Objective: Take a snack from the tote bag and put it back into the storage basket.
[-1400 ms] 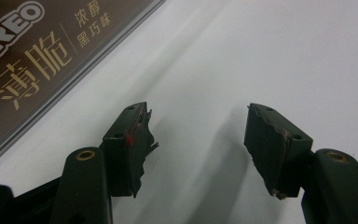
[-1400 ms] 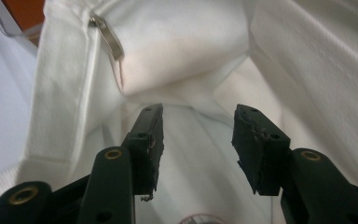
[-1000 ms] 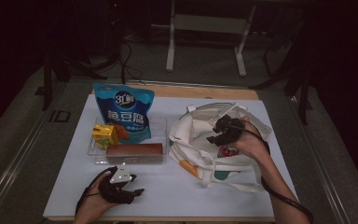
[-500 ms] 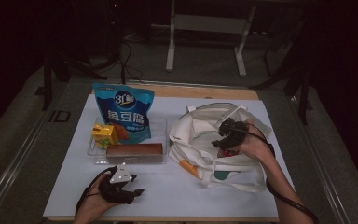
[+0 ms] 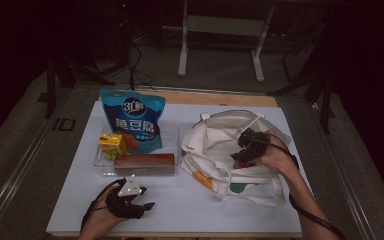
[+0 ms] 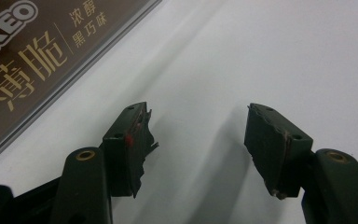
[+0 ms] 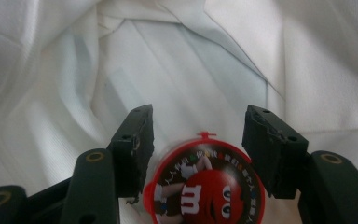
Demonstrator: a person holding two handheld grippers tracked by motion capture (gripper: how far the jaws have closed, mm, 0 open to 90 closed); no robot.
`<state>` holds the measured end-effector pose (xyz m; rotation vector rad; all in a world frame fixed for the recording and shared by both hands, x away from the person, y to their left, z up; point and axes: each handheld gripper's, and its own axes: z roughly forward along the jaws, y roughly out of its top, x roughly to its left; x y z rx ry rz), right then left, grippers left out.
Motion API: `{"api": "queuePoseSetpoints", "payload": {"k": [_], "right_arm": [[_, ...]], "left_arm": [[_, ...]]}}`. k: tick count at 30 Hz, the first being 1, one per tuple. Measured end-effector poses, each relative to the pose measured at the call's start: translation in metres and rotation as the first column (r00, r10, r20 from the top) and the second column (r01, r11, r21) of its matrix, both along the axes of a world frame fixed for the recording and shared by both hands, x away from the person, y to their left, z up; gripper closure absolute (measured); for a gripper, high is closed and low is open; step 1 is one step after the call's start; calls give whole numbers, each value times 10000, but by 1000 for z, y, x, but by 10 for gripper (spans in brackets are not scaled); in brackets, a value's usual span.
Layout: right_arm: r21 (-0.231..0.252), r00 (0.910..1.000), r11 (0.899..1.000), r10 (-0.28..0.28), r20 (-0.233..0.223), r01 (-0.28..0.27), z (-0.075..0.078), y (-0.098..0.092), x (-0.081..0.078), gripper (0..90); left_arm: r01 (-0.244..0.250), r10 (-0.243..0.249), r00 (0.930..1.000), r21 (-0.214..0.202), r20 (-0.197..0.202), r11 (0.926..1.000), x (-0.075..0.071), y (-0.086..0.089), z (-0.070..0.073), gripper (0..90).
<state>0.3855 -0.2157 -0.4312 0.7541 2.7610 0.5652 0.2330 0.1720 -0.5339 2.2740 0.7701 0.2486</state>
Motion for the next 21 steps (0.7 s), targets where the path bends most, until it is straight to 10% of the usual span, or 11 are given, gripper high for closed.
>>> {"api": "queuePoseSetpoints", "payload": {"k": [21], "right_arm": [[-748, 9994, 9972, -61, -346, 35, -6, -8, 1, 313]], "left_arm": [[37, -37, 10000, -13, -15, 10000, 0, 0, 0, 399]]}}
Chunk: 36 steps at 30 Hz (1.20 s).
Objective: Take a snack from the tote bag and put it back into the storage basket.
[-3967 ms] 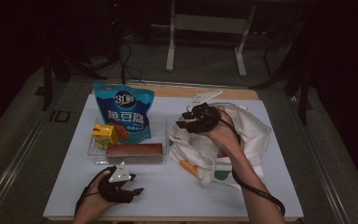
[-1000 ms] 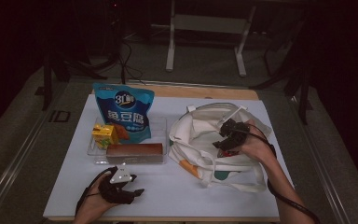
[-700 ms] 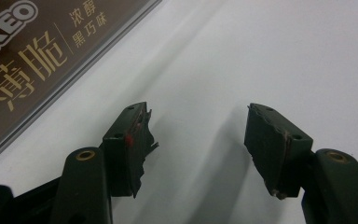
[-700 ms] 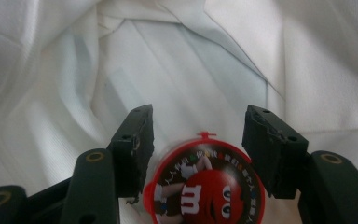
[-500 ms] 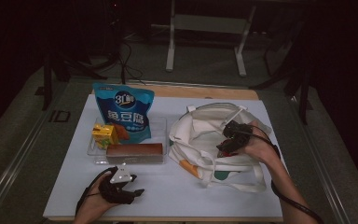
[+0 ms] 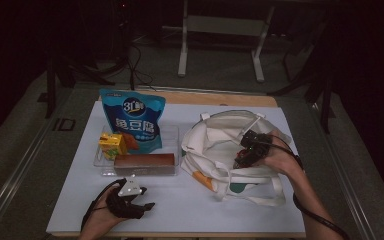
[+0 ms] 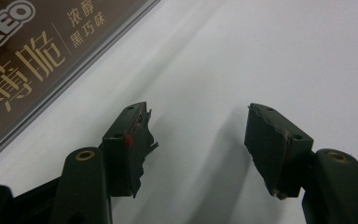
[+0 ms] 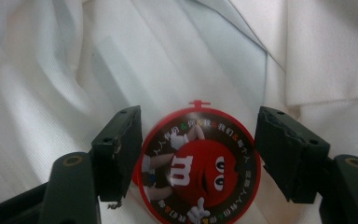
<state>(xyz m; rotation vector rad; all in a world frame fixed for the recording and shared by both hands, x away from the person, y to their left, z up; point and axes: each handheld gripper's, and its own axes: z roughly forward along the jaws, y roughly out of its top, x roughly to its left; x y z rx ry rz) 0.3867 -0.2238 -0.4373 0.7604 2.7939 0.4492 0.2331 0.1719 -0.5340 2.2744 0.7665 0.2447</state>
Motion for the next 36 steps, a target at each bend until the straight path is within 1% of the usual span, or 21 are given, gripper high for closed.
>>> {"api": "queuePoseSetpoints", "payload": {"k": [6, 12, 13, 16, 20, 26, 30, 31, 32, 36], "right_arm": [[-109, 10000, 9999, 16, -45, -17, -1, 0, 0, 275], [-486, 9997, 9988, -68, -254, 55, -6, 1, 0, 218], [-554, 9995, 9985, -61, -315, 43, -7, 0, 1, 218], [-507, 9991, 9987, -98, -419, 77, -8, -1, 1, 218], [-648, 9987, 9979, -37, -507, 4, -8, 0, 2, 219], [-712, 9966, 9975, -72, -822, 13, -10, 0, 5, 217], [-966, 9953, 9953, 25, -970, -119, -13, 1, 7, 218], [-966, 9953, 9953, 25, -970, -119, -13, 1, 7, 218], [-1118, 9940, 9936, 2, -1093, -125, -16, 2, 8, 218], [-1145, 9933, 9933, -12, -1152, -121, -17, 2, 9, 220]], "left_arm": [[4, -4, 10000, 4, 5, 10000, 0, 0, 0, 398], [25, -25, 10000, -7, -9, 10000, 0, 0, 0, 398], [28, -28, 10000, -6, -14, 10000, 0, 0, 0, 398], [30, -30, 10000, -1, -6, 10000, 0, 0, 0, 398], [29, -29, 10000, -5, -13, 10000, 0, 0, 0, 398], [39, -39, 10000, -6, -18, 10000, 0, 0, 0, 398], [42, -42, 10000, -2, -16, 10000, 0, 0, 0, 398], [42, -42, 10000, -2, -16, 10000, 0, 0, 0, 398], [41, -41, 10000, -13, -16, 10000, 0, 0, 0, 398], [46, -46, 10000, -11, -22, 10000, 0, 0, 0, 398]]}}
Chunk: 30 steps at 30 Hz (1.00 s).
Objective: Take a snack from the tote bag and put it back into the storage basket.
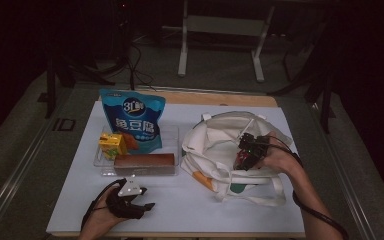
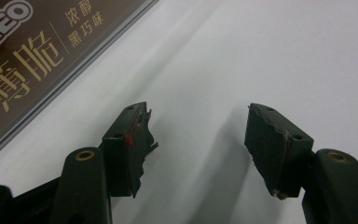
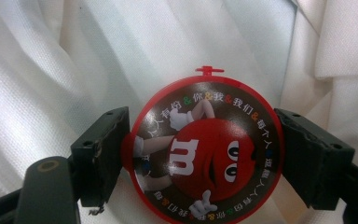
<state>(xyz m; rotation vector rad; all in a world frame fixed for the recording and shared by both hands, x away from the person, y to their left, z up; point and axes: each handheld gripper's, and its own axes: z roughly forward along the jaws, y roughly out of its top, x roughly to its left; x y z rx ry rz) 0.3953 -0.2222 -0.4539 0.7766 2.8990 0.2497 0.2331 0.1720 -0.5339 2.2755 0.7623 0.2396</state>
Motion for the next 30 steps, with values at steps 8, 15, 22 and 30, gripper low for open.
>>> {"api": "queuePoseSetpoints", "payload": {"k": [8, 15, 22, 30], "right_arm": [[-266, 9998, 9996, 19, -205, -25, -6, 3, 2, 225], [-308, 9989, 9995, -108, -450, 94, -9, 3, 5, 224], [-387, 9980, 9991, -184, -606, 161, -10, 4, 7, 228], [-493, 9979, 9987, -165, -632, 134, -10, 4, 7, 230]], "left_arm": [[0, 0, 10000, 3, 7, 10000, 0, 0, 0, 397], [3, -3, 10000, -6, -4, 10000, 0, 0, 0, 397], [41, -41, 10000, 2, -11, 10000, 0, 0, 0, 388], [41, -41, 10000, 11, -4, 10000, 0, 0, 0, 389]]}}
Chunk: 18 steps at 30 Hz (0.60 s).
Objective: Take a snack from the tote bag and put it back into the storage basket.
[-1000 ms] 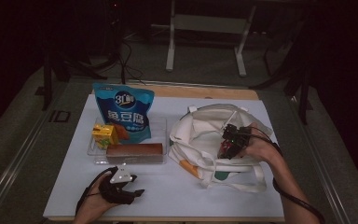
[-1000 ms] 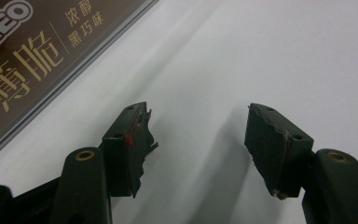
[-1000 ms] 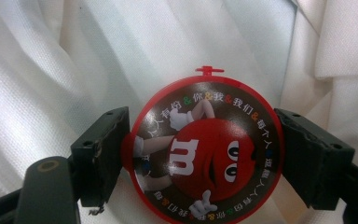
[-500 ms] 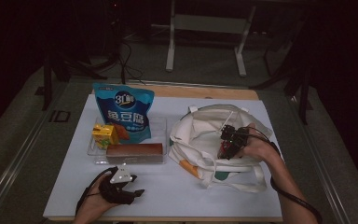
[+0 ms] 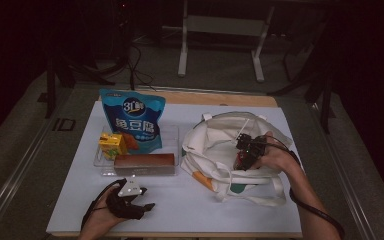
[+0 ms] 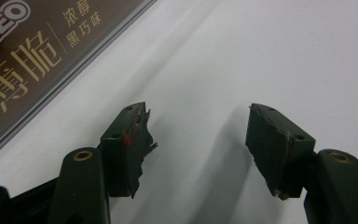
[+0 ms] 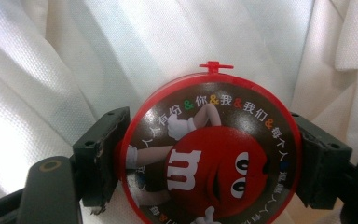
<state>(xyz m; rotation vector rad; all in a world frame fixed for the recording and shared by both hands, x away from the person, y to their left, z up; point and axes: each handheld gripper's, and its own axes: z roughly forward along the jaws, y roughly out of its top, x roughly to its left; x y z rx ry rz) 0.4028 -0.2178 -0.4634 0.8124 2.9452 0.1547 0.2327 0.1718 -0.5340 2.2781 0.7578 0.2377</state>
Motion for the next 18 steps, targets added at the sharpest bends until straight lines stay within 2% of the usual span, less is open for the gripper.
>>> {"api": "queuePoseSetpoints", "payload": {"k": [12, 18], "right_arm": [[47, 9997, 10000, 27, 231, -28, 6, 1, 0, 232], [90, 9990, 9996, 256, 363, -259, 11, 4, 0, 232]], "left_arm": [[-16, 16, 10000, -24, -1, 10000, 0, 0, 0, 388], [-14, 14, 10000, -22, 5, 10000, 0, 0, 0, 388]]}}
